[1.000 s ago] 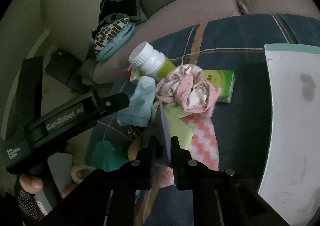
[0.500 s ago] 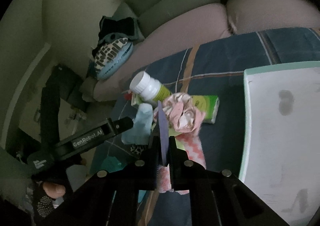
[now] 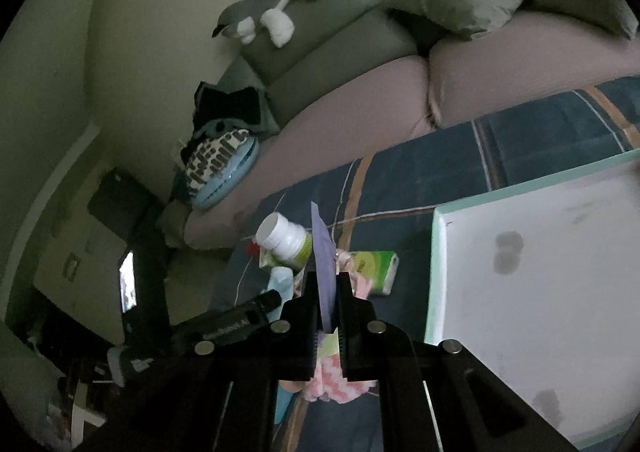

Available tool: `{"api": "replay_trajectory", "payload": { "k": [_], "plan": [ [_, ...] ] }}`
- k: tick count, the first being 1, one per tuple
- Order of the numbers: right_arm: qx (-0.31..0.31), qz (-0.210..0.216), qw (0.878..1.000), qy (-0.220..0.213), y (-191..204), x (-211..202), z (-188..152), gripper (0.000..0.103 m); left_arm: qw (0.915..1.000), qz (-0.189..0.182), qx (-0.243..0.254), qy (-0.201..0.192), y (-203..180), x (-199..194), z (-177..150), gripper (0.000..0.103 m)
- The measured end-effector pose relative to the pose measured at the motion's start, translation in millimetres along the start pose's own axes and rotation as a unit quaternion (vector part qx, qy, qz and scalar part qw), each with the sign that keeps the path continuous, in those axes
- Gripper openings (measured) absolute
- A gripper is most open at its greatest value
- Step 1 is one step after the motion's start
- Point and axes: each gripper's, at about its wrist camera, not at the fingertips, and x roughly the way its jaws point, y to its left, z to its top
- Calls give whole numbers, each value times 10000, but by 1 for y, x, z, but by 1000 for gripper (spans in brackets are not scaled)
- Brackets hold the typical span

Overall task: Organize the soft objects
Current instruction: 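Lift the purple packet with the right tool while the left tool grasps the blue face mask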

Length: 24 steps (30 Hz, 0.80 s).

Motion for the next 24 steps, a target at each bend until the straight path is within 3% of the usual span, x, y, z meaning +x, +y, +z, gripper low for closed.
{"api": "replay_trajectory", "payload": {
  "k": [3,5,10,11,14,24],
  "plan": [
    [61,7,10000,-8,-4,-1,0,8,9999,61,106,64,-9,8,0,101],
    [73,1,10000,-12,-5,0,0,8,9998,83,146,143,-12,14,-1,88],
    [76,41,10000,-47,-6,-2,0,8,9993,236,78,289,-11,27,-3,69],
    [86,47,9999,-46,-7,-1,-1,8,9994,185,7,291,-8,28,-4,60],
    [113,47,9999,-33,-7,0,-1,8,9994,8,-176,286,-2,28,-3,47],
    [111,54,9999,-43,-9,-2,0,8,9935,-776,-819,116,18,16,2,30]
  ]
}}
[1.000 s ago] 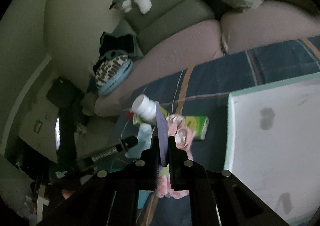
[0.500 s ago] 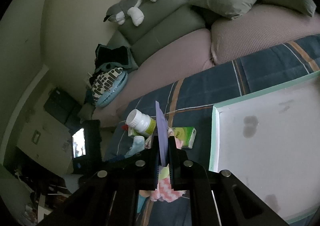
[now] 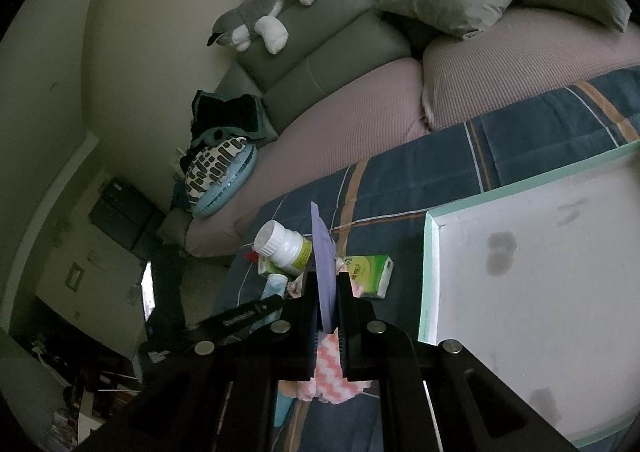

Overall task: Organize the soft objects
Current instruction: 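Lift the purple packet with the right tool while the left tool grasps the blue face mask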

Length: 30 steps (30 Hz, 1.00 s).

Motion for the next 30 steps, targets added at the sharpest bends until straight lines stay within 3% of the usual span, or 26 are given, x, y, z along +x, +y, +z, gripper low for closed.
{"api": "replay_trajectory", "payload": {
  "k": [7,13,15,17,20,21,23,30],
  "plan": [
    [-8,-12,10000,31,0,1,1,8,9999,13,-141,33,6,4,0,29],
    [-9,-19,10000,55,0,2,1,8,9980,486,346,186,-9,16,-5,29],
    [-6,-15,10000,55,0,3,1,8,9939,941,559,168,-13,19,-6,31],
    [-3,-13,10000,63,-1,3,0,8,9892,1242,739,235,-15,26,-8,40],
    [-7,-12,10000,64,-1,4,0,8,9901,1200,680,245,-13,30,-8,40],
    [-6,-16,10000,64,-1,3,0,8,9898,1234,679,221,-12,30,-7,38],
    [-6,-24,10000,70,-1,3,-1,8,9916,1141,600,141,-9,28,-6,11],
    [-3,-45,9999,98,-1,4,-1,8,9957,872,159,-284,11,7,3,4]
  ]
}}
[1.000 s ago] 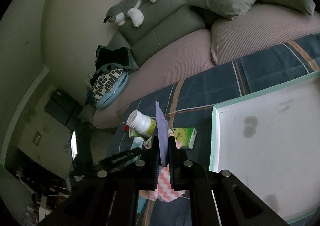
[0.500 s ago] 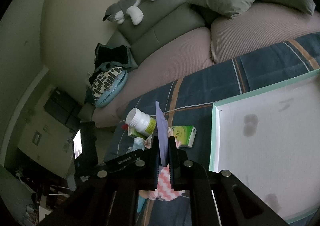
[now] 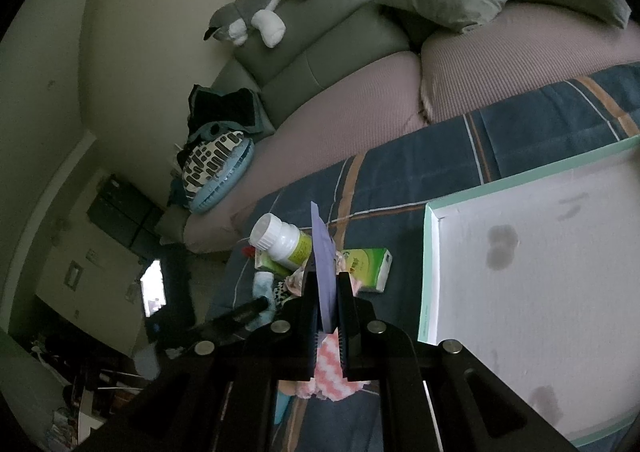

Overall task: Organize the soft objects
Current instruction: 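Lift the purple packet with the right tool while the left tool grasps the blue face mask, then carry packet and mask over the white tray while both tools open to release them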

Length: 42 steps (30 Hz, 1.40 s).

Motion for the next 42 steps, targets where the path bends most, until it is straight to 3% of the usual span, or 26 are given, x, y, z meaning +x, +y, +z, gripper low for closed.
{"api": "replay_trajectory", "payload": {
  "k": [10,17,23,32,39,42],
  "plan": [
    [-18,8,9999,-112,2,-7,1,8,9947,-523,-309,-825,17,-61,8,4],
    [-117,-49,9981,-602,6,-41,10,8,9793,-1185,-96,-1636,4,-124,13,4],
    [-131,-381,9910,-1275,-2,-95,21,8,9652,-1599,379,-2033,-28,-161,6,4],
    [375,-1348,9655,-2197,-49,-180,24,8,9468,-2169,1335,-1968,-106,-179,-16,4],
    [803,-1968,9453,-2474,-84,-215,23,8,9332,-2406,2040,-1723,-161,-174,-36,4],
    [1052,-1945,9461,-2367,-101,-212,23,8,9268,-2479,2300,-1637,-180,-170,-46,4]
  ]
}}
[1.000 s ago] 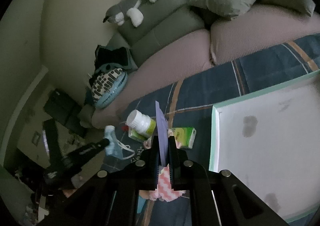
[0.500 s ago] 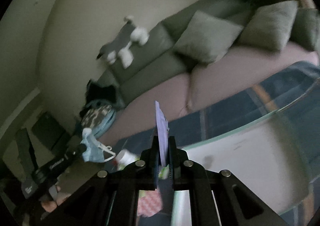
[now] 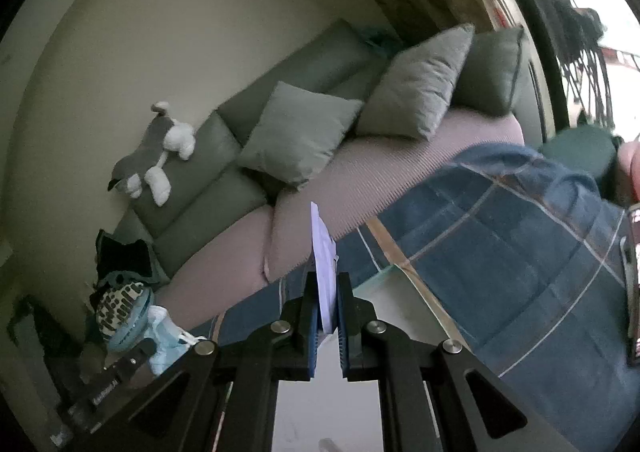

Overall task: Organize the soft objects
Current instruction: 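Carry packet and mask over the white tray while both tools open to release them, then withdraw both tools from the tray back toward the pile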

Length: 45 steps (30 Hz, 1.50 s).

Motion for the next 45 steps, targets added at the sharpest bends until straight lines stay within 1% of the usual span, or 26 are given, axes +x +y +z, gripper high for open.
{"api": "replay_trajectory", "payload": {
  "k": [3,7,11,17,22,25,29,32,33,34,36,37,38,39,40,42,44,45],
  "plan": [
    [88,-52,9997,208,-7,17,-2,8,9998,-60,138,157,-10,11,-4,4],
    [96,-67,9985,536,-9,47,-13,8,9992,-26,219,328,-17,27,-10,4],
    [314,136,9946,981,-15,81,-26,8,9977,87,301,597,-23,52,-19,4],
    [278,1,9902,1365,-15,111,-39,8,9933,241,367,1070,-28,90,-37,5],
    [236,-159,9881,1514,-20,123,-43,12,9912,232,320,1260,-27,105,-45,5],
    [167,-377,9867,1572,-21,125,-44,12,9895,226,307,1395,-28,110,-49,5],
    [22,-679,9863,1502,-21,119,-42,13,9901,224,265,1363,-26,106,-48,5],
    [-65,-881,9856,1445,-21,117,-39,24,9905,213,185,1346,-23,103,-46,5],
    [-110,-934,9850,1443,-21,116,-38,29,9904,225,163,1356,-22,103,-46,5],
    [-156,-990,9844,1444,-20,116,-38,30,9902,241,145,1367,-20,102,-46,6],
    [-269,-1131,9827,1440,-18,115,-39,31,9899,274,90,1392,-15,103,-45,11],
    [-323,-1187,9820,1435,-17,115,-38,37,9898,287,54,1393,-12,102,-45,21],
    [-391,-1284,9806,1430,-16,114,-38,41,9899,311,-18,1386,-8,101,-44,33],
    [-456,-1377,9792,1418,-15,114,-38,47,9899,329,-77,1379,-4,100,-44,38],
    [-507,-1442,9782,1403,-14,113,-38,51,9899,351,-152,1368,1,99,-43,45],
    [-642,-1581,9757,1377,-12,112,-38,54,9896,422,-291,1341,11,97,-42,52],
    [-727,-1683,9733,1379,-10,111,-38,58,9893,497,-397,1313,20,94,-41,65],
    [-771,-1735,9720,1381,-10,110,-38,61,9889,539,-457,1305,26,93,-41,67]
  ]
}}
